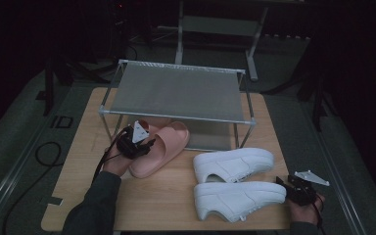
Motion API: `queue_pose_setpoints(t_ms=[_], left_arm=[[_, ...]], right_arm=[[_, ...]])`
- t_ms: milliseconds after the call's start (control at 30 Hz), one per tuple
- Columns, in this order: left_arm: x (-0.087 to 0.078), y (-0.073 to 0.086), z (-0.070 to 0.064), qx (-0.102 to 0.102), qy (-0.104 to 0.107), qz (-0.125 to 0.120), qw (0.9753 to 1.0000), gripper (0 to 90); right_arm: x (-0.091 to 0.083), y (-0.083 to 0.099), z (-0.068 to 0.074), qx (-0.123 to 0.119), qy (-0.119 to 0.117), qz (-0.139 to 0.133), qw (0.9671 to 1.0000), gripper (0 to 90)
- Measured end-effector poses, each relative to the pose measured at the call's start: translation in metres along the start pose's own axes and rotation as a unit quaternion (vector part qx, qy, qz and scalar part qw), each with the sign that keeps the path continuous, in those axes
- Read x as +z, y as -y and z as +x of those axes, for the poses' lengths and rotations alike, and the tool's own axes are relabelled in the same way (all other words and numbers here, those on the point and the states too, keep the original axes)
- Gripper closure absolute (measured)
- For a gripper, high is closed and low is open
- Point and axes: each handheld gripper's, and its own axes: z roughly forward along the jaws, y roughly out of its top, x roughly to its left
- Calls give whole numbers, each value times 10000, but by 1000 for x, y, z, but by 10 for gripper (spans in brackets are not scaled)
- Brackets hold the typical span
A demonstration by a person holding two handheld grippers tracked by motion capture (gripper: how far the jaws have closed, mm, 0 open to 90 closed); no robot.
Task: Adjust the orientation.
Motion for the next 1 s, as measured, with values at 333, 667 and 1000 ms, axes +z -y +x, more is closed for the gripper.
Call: queue_pose_setpoints(t_ms=[333,667,1000], left_arm=[[-19,-3,-15,-72,596,-56,9982,767],[-16,-5,-40,62,1068,76,9942,898],[-1,-3,-62,213,1342,284,9903,899]], right_arm=[[0,0,0,3,2,-6,10000,479],[-1,1,0,4,1,-1,10000,480],[-2,2,-1,-6,3,-5,10000,479]])
